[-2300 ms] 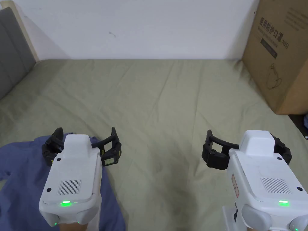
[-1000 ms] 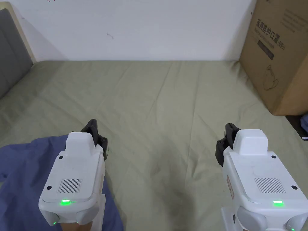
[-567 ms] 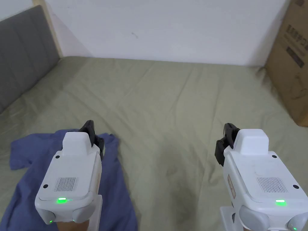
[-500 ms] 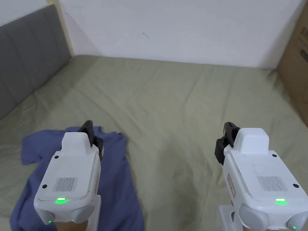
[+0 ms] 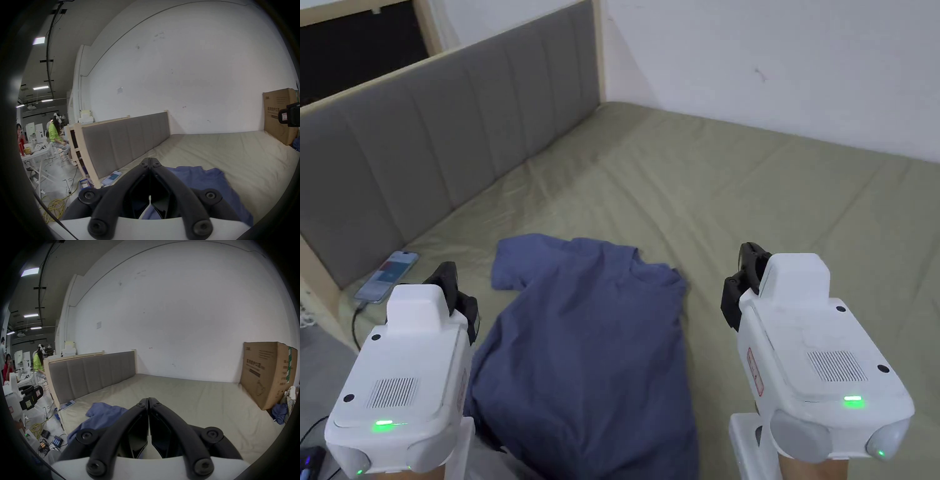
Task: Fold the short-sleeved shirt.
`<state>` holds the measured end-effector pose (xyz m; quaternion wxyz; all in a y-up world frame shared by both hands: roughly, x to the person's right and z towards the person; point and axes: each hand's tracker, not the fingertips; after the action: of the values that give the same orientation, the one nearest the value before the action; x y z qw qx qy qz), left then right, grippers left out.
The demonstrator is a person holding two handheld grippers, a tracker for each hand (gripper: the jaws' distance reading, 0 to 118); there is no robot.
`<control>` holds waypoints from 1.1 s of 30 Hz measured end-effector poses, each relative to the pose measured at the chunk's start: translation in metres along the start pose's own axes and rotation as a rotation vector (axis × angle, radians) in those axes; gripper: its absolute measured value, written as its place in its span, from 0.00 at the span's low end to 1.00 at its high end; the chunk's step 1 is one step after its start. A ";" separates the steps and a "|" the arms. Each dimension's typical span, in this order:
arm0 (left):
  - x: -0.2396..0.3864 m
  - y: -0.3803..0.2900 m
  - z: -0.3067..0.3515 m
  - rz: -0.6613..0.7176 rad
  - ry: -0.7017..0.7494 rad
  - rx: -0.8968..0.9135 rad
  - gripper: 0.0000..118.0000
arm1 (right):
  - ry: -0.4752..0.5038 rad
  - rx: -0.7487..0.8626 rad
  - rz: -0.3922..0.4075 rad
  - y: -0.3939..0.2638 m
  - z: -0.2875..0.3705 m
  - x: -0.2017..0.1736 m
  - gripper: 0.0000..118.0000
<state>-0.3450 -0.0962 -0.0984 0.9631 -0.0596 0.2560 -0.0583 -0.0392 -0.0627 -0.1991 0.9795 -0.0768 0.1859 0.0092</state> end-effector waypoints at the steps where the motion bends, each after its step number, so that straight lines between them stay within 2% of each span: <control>1: -0.005 -0.001 0.001 -0.001 0.008 -0.005 0.00 | 0.010 0.000 -0.001 0.000 -0.001 -0.004 0.00; 8: -0.010 -0.003 -0.002 -0.005 0.016 -0.026 0.00 | 0.038 -0.010 -0.002 -0.001 -0.006 -0.013 0.00; 16: 0.014 -0.001 -0.026 -0.010 -0.104 -0.094 0.00 | -0.017 -0.003 0.003 0.004 -0.006 0.010 0.00; 23: 0.056 -0.009 -0.085 0.017 -0.242 -0.356 0.00 | -0.087 -0.010 0.008 0.003 -0.004 0.040 0.00; 25: 0.071 -0.015 -0.106 0.000 -0.260 -0.458 0.10 | -0.107 -0.015 0.007 0.002 -0.004 0.049 0.00; 26: 0.079 -0.020 -0.116 0.001 -0.277 -0.499 0.20 | -0.116 -0.019 0.008 0.000 -0.003 0.053 0.00; 27: 0.086 -0.025 -0.128 -0.005 -0.284 -0.563 0.37 | -0.126 -0.023 0.008 -0.001 -0.004 0.057 0.00; 28: 0.092 -0.031 -0.137 0.004 -0.287 -0.599 0.63 | -0.134 -0.027 0.010 -0.002 -0.004 0.061 0.00; 29: 0.098 -0.041 -0.149 0.011 -0.285 -0.649 0.79 | -0.145 -0.033 0.011 -0.004 -0.004 0.066 0.00; 30: 0.105 -0.049 -0.159 0.017 -0.278 -0.701 0.90 | -0.155 -0.039 0.012 -0.005 -0.004 0.070 0.00; 31: 0.110 -0.057 -0.167 0.015 -0.275 -0.728 0.94 | -0.163 -0.045 0.011 -0.008 -0.004 0.074 0.00; 33: 0.122 -0.074 -0.181 -0.026 -0.280 -0.787 0.94 | -0.185 -0.062 0.011 -0.012 -0.004 0.083 0.00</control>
<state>-0.3363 -0.2024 -0.3025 0.8916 -0.4335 0.1246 0.0404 0.0370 -0.0761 -0.2318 0.9896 -0.1049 0.0945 0.0272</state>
